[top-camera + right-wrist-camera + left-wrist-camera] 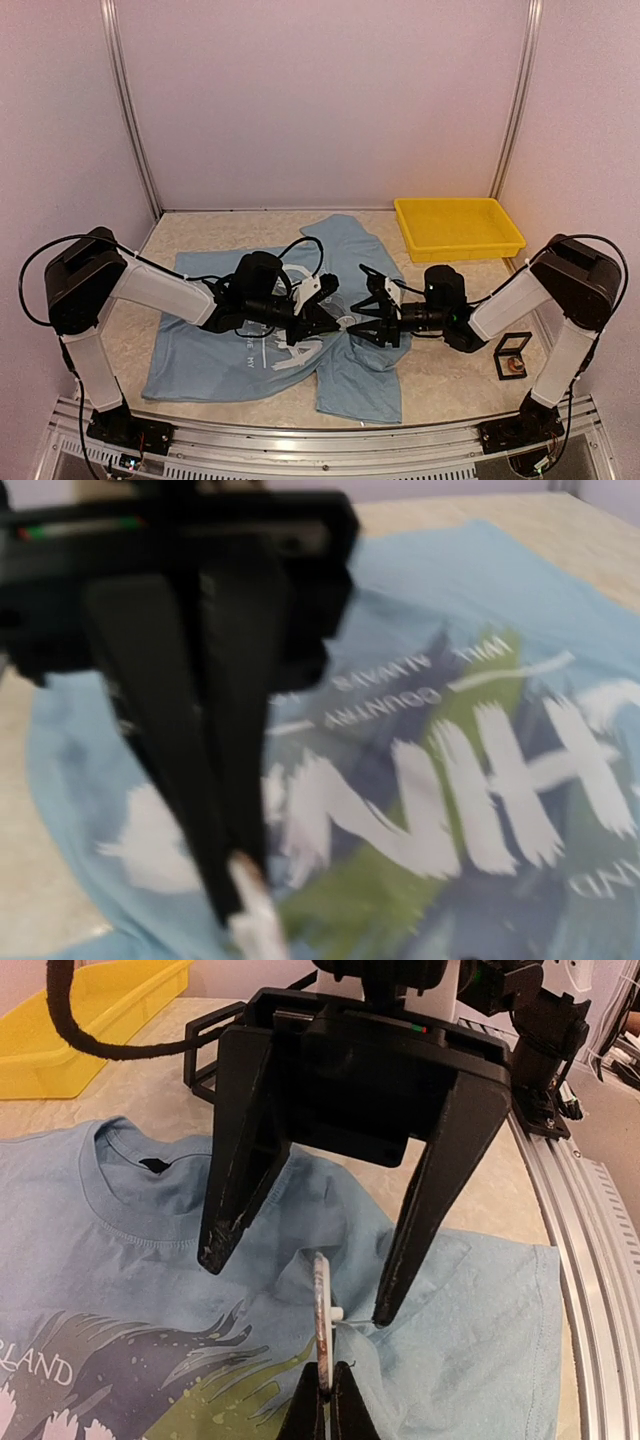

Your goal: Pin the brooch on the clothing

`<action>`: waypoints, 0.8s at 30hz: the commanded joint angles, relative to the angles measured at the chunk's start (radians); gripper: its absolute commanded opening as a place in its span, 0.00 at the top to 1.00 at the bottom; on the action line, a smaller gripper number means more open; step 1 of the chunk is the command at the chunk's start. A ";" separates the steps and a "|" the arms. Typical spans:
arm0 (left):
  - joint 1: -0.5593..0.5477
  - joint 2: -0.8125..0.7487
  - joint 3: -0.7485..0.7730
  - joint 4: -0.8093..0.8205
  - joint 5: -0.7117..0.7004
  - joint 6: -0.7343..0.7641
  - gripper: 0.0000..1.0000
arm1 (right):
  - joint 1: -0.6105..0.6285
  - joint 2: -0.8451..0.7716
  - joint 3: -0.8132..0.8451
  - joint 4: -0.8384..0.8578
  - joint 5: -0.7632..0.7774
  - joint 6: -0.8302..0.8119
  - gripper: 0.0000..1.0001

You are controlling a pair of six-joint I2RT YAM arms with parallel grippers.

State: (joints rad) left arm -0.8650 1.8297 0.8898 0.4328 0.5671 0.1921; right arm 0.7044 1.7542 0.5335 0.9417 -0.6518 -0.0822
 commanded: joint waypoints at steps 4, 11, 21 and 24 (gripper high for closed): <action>0.000 -0.031 0.002 0.000 -0.005 0.029 1.00 | -0.006 0.035 0.020 0.041 -0.159 -0.012 0.49; 0.000 -0.033 -0.001 0.004 0.001 0.032 1.00 | -0.006 0.045 0.042 0.014 -0.142 -0.010 0.73; 0.000 -0.032 0.000 0.009 0.021 0.029 1.00 | -0.005 0.063 0.048 0.023 -0.127 -0.006 0.79; 0.000 -0.036 -0.002 0.011 0.023 0.029 1.00 | -0.005 0.065 0.039 0.020 -0.132 -0.031 0.76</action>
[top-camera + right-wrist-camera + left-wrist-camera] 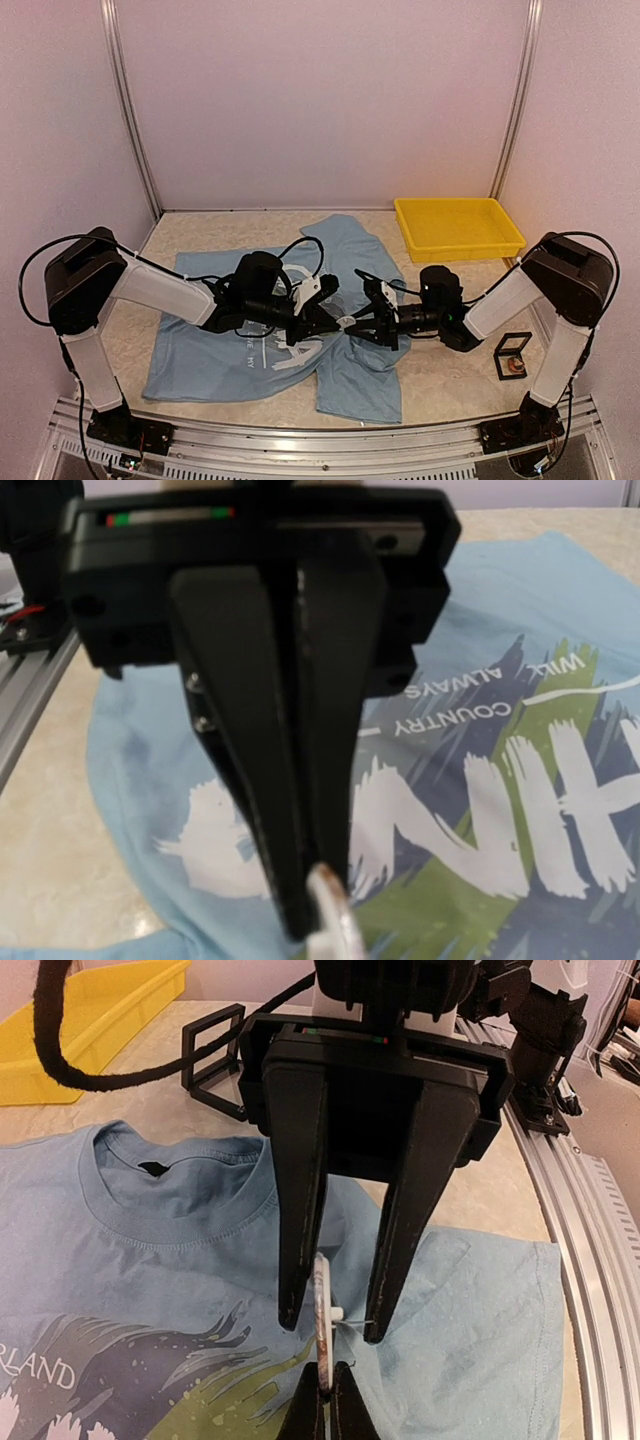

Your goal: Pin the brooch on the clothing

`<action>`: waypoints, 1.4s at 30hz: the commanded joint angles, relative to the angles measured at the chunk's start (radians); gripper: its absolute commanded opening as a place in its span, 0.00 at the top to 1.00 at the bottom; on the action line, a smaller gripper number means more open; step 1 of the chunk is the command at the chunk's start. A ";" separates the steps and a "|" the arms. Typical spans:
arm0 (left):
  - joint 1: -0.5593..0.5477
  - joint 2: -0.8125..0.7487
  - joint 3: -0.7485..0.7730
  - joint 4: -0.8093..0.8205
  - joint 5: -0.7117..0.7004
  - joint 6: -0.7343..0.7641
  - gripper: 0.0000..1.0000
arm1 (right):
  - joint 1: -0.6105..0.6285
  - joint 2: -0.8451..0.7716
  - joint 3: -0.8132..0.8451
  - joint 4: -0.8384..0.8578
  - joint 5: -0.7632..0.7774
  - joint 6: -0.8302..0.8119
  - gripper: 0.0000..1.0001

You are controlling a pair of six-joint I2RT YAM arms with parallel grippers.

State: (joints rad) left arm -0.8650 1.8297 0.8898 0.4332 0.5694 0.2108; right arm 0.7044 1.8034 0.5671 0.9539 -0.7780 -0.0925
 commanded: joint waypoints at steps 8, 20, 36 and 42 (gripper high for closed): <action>-0.006 -0.040 0.000 0.002 0.021 0.016 1.00 | -0.005 0.002 0.004 -0.005 -0.019 -0.042 0.88; -0.025 -0.040 0.008 -0.018 0.018 0.031 1.00 | -0.005 0.018 0.067 -0.091 -0.014 0.026 0.91; -0.040 -0.049 0.011 -0.036 -0.001 0.048 1.00 | -0.029 0.021 0.090 -0.108 0.023 0.156 0.96; -0.040 -0.053 0.005 -0.031 -0.005 0.045 1.00 | -0.055 0.031 0.060 -0.034 0.002 0.225 1.00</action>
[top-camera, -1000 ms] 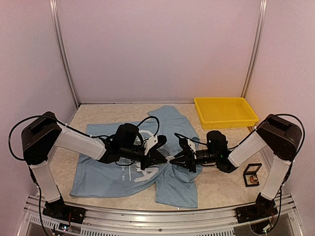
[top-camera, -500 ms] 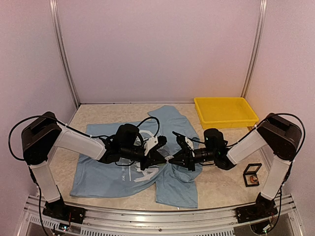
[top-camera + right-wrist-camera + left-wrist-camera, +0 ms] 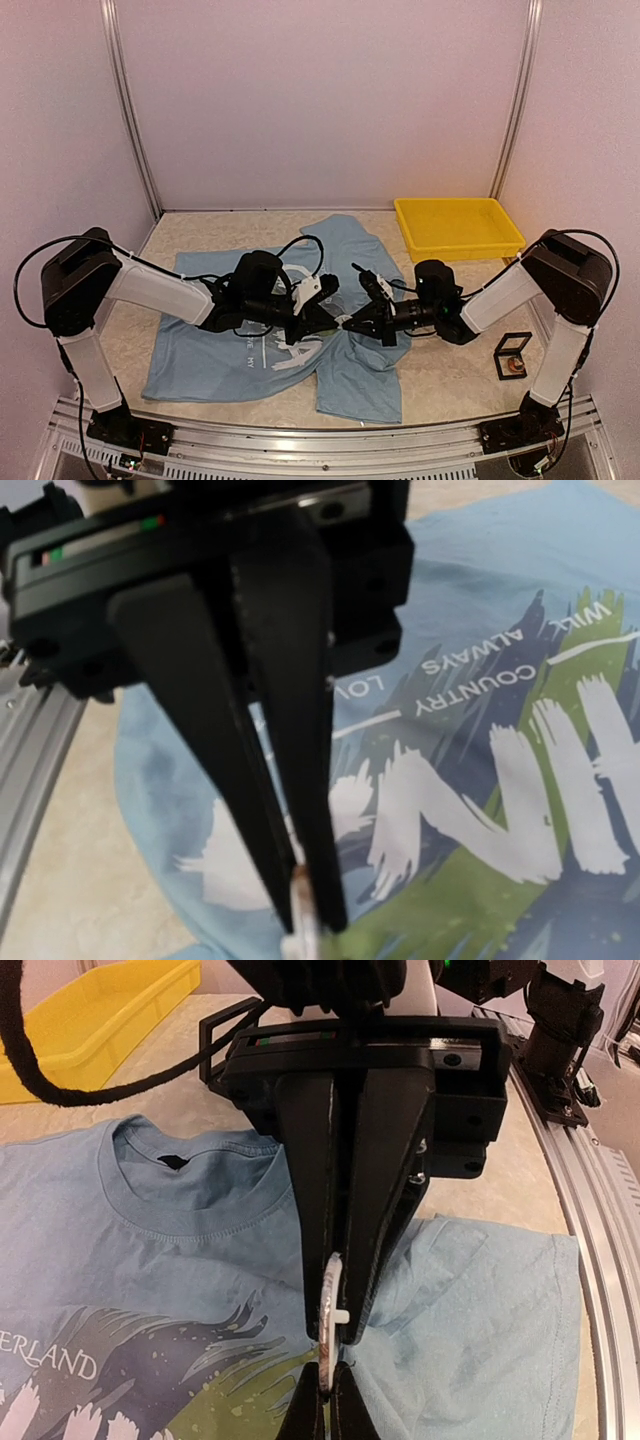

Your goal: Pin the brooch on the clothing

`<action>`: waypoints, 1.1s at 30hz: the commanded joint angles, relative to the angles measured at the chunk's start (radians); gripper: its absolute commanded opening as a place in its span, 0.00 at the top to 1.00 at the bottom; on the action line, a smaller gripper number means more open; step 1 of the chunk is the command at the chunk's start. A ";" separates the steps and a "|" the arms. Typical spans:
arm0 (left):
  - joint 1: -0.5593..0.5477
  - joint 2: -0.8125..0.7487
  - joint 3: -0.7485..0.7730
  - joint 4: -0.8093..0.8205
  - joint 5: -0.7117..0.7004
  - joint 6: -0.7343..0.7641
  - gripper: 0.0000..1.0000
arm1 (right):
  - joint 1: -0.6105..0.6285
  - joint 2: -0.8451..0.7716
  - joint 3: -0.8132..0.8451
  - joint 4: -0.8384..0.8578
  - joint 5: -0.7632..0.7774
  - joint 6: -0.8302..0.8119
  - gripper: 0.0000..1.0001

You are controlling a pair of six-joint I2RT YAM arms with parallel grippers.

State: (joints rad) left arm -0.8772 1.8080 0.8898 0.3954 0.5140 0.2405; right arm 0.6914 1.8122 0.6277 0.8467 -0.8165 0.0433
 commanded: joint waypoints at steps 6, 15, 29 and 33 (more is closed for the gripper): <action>-0.028 -0.033 0.001 0.005 0.046 0.014 1.00 | -0.052 0.026 -0.024 0.136 0.031 0.133 0.99; -0.026 -0.036 0.001 0.002 0.041 0.019 1.00 | -0.056 0.027 -0.029 0.139 0.041 0.148 0.85; -0.023 -0.035 0.002 0.000 0.010 0.029 1.00 | -0.055 -0.005 -0.012 0.031 -0.017 0.055 0.59; -0.045 -0.027 0.002 -0.005 -0.133 0.068 1.00 | -0.064 -0.079 -0.044 -0.040 -0.017 -0.018 0.44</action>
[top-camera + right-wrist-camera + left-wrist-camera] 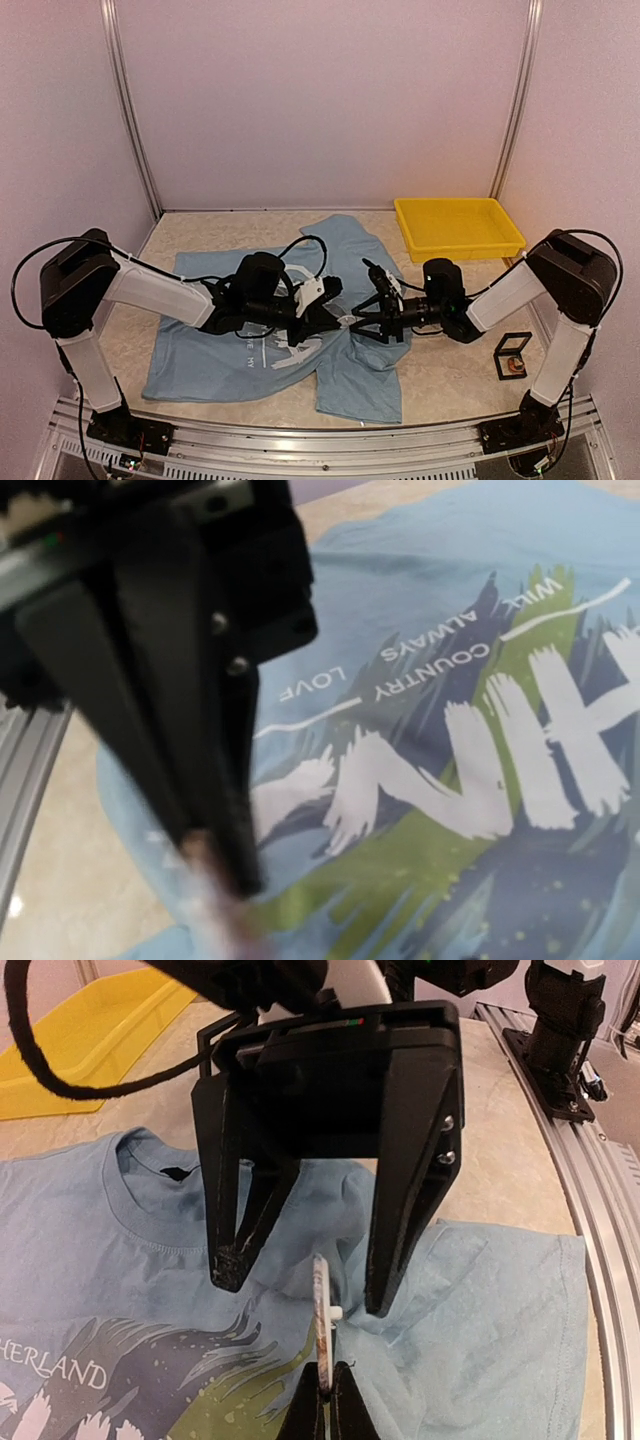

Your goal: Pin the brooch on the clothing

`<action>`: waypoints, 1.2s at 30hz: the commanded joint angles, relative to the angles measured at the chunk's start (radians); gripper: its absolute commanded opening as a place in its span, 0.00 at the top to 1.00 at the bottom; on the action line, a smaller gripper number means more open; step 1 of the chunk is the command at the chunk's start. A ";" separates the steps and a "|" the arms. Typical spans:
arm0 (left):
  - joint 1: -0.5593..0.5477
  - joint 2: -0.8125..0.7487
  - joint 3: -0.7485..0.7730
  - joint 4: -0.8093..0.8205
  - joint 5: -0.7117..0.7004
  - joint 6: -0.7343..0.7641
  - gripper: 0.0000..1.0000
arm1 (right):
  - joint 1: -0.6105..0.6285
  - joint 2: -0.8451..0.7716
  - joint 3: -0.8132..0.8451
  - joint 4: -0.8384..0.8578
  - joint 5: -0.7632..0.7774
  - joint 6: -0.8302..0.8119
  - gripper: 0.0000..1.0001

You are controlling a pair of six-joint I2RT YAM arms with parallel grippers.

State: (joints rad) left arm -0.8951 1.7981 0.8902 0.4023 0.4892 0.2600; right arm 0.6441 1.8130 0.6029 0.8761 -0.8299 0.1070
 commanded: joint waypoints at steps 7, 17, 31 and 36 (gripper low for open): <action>-0.175 0.039 -0.016 0.056 -0.664 0.317 0.99 | -0.021 -0.176 -0.045 -0.153 0.137 -0.115 0.42; -0.294 0.048 -0.030 -0.061 -0.875 0.505 0.55 | -0.022 -0.321 -0.145 -0.182 0.428 -0.054 0.43; -0.266 -0.228 -0.018 -0.539 -0.725 0.190 0.31 | -0.028 -0.031 0.347 -0.798 0.802 0.095 0.90; -0.014 -0.289 -0.056 -0.370 -0.661 -0.157 0.31 | -0.033 0.140 0.543 -0.937 0.870 0.083 0.96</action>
State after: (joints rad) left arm -1.0966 1.5177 0.8242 -0.0158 -0.2821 0.4259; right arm 0.6231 1.8507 1.0340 0.1436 -0.0601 0.1822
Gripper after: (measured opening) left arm 0.773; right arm 0.047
